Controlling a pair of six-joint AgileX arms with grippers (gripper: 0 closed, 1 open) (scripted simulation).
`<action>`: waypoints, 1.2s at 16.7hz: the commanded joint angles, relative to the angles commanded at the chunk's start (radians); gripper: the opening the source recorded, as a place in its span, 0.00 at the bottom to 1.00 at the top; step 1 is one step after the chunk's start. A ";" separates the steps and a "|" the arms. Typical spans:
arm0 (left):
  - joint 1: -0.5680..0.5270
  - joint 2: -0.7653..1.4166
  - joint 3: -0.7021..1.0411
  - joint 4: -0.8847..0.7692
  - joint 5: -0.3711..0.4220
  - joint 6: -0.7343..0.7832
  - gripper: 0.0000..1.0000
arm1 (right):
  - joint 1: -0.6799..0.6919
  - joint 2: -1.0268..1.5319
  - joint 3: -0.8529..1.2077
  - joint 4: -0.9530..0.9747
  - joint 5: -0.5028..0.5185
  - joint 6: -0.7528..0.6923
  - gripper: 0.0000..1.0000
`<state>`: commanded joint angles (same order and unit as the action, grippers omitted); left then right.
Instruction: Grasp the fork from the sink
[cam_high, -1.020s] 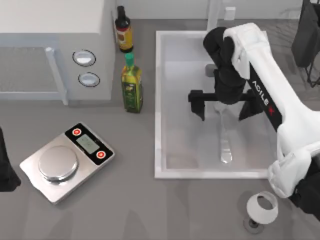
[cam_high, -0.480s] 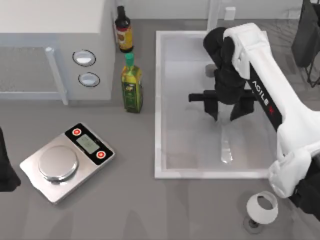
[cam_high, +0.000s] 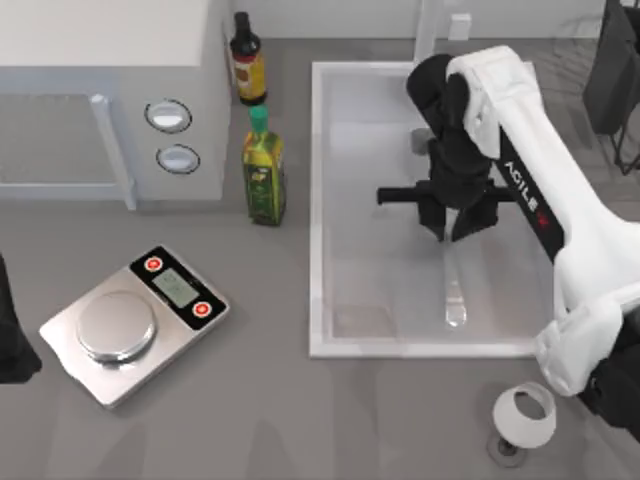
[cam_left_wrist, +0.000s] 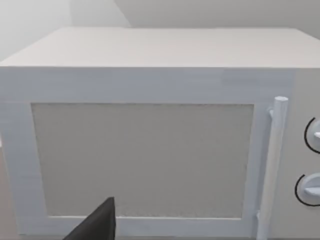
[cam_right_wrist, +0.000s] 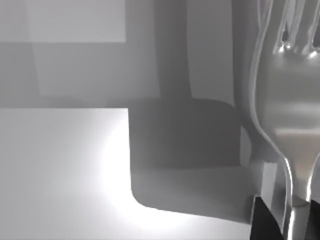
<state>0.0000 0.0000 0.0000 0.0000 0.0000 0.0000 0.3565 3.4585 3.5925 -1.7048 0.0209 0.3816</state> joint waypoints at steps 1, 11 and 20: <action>0.000 0.000 0.000 0.000 0.000 0.000 1.00 | 0.000 0.000 0.000 0.000 0.000 0.000 0.00; 0.000 0.000 0.000 0.000 0.000 0.000 1.00 | -0.005 -0.390 -0.379 0.034 0.012 -0.013 0.00; 0.000 0.000 0.000 0.000 0.000 0.000 1.00 | -0.005 -0.679 -0.691 0.060 0.007 -0.012 0.00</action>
<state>0.0000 0.0000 0.0000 0.0000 0.0000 0.0000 0.3519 2.7799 2.9013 -1.6449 0.0278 0.3696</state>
